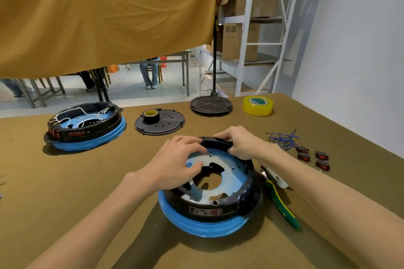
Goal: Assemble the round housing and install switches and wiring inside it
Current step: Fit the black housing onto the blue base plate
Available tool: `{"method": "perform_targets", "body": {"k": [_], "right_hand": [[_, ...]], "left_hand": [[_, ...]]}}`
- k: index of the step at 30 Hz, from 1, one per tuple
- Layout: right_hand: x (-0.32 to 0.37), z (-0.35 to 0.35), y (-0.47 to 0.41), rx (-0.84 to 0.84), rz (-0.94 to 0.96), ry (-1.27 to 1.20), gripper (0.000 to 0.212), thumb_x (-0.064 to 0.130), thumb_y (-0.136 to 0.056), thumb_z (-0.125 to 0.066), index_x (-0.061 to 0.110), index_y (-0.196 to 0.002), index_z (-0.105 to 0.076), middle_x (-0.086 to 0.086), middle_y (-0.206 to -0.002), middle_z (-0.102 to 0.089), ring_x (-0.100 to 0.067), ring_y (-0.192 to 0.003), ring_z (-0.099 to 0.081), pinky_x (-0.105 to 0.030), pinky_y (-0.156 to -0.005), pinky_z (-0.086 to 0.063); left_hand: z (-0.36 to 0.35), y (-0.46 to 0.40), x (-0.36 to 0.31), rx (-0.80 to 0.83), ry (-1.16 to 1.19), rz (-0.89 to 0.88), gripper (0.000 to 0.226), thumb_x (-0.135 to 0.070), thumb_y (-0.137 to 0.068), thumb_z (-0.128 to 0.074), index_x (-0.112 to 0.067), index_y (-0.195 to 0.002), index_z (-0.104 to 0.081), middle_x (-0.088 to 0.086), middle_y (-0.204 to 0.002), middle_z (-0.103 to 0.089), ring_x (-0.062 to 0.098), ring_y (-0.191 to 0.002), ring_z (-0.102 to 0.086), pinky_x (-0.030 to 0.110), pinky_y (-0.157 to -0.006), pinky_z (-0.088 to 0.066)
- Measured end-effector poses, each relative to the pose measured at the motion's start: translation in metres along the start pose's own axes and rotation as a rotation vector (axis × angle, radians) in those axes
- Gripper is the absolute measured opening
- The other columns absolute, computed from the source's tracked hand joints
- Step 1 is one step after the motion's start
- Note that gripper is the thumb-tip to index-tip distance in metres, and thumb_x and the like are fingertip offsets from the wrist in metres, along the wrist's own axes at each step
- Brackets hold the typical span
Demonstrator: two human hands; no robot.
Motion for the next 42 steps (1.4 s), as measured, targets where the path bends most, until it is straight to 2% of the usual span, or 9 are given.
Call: {"method": "perform_targets", "body": {"k": [3, 6, 9, 16, 21, 26, 29, 36, 42], "right_hand": [[0.019, 0.002, -0.005, 0.013, 0.095, -0.039, 0.061, -0.004, -0.089, -0.059, 0.030, -0.140, -0.064, 0.003, -0.137, -0.067, -0.016, -0.128, -0.057, -0.037, -0.107, -0.048], [0.015, -0.010, 0.002, -0.001, 0.040, -0.040, 0.048, 0.017, -0.093, -0.066, 0.021, -0.141, -0.059, -0.003, -0.129, -0.067, -0.024, -0.116, -0.063, -0.039, -0.097, -0.052], [-0.023, -0.018, 0.020, -0.067, -0.153, -0.087, 0.031, 0.037, -0.100, -0.057, 0.011, -0.116, -0.065, -0.012, -0.107, -0.071, -0.029, -0.094, -0.067, -0.039, -0.077, -0.053], [-0.036, -0.015, 0.026, -0.152, -0.114, -0.158, 0.051, 0.046, -0.105, -0.052, 0.003, -0.090, -0.074, -0.011, -0.071, -0.066, -0.019, -0.059, -0.052, -0.026, -0.051, -0.034], [-0.020, -0.005, 0.007, -0.021, 0.008, -0.232, 0.033, 0.048, -0.101, -0.060, 0.024, -0.109, -0.081, 0.010, -0.090, -0.076, -0.004, -0.079, -0.064, -0.027, -0.069, -0.052], [-0.016, 0.003, 0.010, -0.116, 0.009, -0.138, 0.040, 0.055, -0.095, -0.063, 0.021, -0.097, -0.082, 0.001, -0.086, -0.078, -0.017, -0.079, -0.070, -0.040, -0.071, -0.057], [-0.015, 0.005, 0.014, -0.089, 0.054, -0.072, 0.025, 0.035, -0.099, -0.064, 0.018, -0.104, -0.081, 0.000, -0.091, -0.079, -0.015, -0.084, -0.071, -0.042, -0.080, -0.060], [-0.001, 0.018, 0.012, -0.070, 0.102, -0.033, 0.023, 0.024, -0.102, -0.063, 0.013, -0.113, -0.079, -0.001, -0.098, -0.078, -0.012, -0.086, -0.068, -0.032, -0.080, -0.056], [-0.012, 0.008, 0.013, -0.076, 0.072, -0.091, 0.024, 0.027, -0.102, -0.062, 0.017, -0.117, -0.078, 0.000, -0.104, -0.078, -0.012, -0.094, -0.070, -0.035, -0.087, -0.059]], "left_hand": [[0.001, -0.007, 0.006, 0.073, -0.077, 0.025, 0.058, -0.051, -0.099, -0.051, -0.036, -0.155, -0.041, -0.012, -0.166, -0.028, 0.013, -0.153, -0.021, 0.041, -0.124, -0.020], [-0.014, -0.004, 0.015, 0.213, -0.050, 0.102, 0.065, -0.046, -0.102, -0.050, -0.032, -0.162, -0.028, -0.015, -0.171, -0.010, 0.016, -0.154, -0.020, 0.038, -0.125, -0.020], [-0.019, 0.004, 0.022, 0.167, 0.043, 0.167, 0.064, -0.045, -0.103, -0.049, -0.035, -0.161, -0.025, -0.022, -0.170, -0.010, 0.017, -0.150, -0.028, 0.036, -0.120, -0.027], [-0.013, 0.020, 0.015, 0.049, 0.081, 0.283, 0.058, -0.053, -0.105, -0.041, -0.038, -0.159, -0.027, -0.020, -0.169, -0.017, 0.023, -0.147, -0.034, 0.041, -0.118, -0.034], [-0.011, 0.053, 0.015, -0.034, 0.102, 0.307, 0.066, -0.068, -0.100, -0.029, -0.039, -0.159, -0.018, -0.018, -0.163, -0.026, 0.017, -0.135, -0.037, 0.039, -0.113, -0.038], [-0.012, 0.062, 0.014, -0.131, 0.198, 0.326, 0.059, -0.051, -0.105, -0.032, -0.032, -0.160, -0.019, -0.015, -0.155, -0.030, 0.009, -0.131, -0.034, 0.033, -0.113, -0.036], [-0.018, 0.063, 0.013, -0.118, 0.305, 0.317, 0.058, -0.038, -0.109, -0.029, -0.029, -0.163, -0.011, -0.016, -0.156, -0.024, 0.007, -0.130, -0.040, 0.026, -0.109, -0.037], [-0.021, 0.064, 0.019, -0.090, 0.312, 0.342, 0.060, -0.040, -0.109, -0.027, -0.034, -0.163, -0.004, -0.022, -0.153, -0.020, 0.005, -0.094, -0.058, 0.011, -0.067, -0.041], [-0.022, 0.063, 0.019, -0.102, 0.309, 0.343, 0.060, -0.040, -0.109, -0.027, -0.033, -0.164, -0.004, -0.022, -0.153, -0.020, 0.004, -0.089, -0.059, 0.017, -0.072, -0.042]]}}
Point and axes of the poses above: each hand's wrist, its own y-axis away from the middle knuckle, its own z-axis out of the back of the hand, x = y × z, the point moved 8 cm from there along -y, towards the middle knuckle
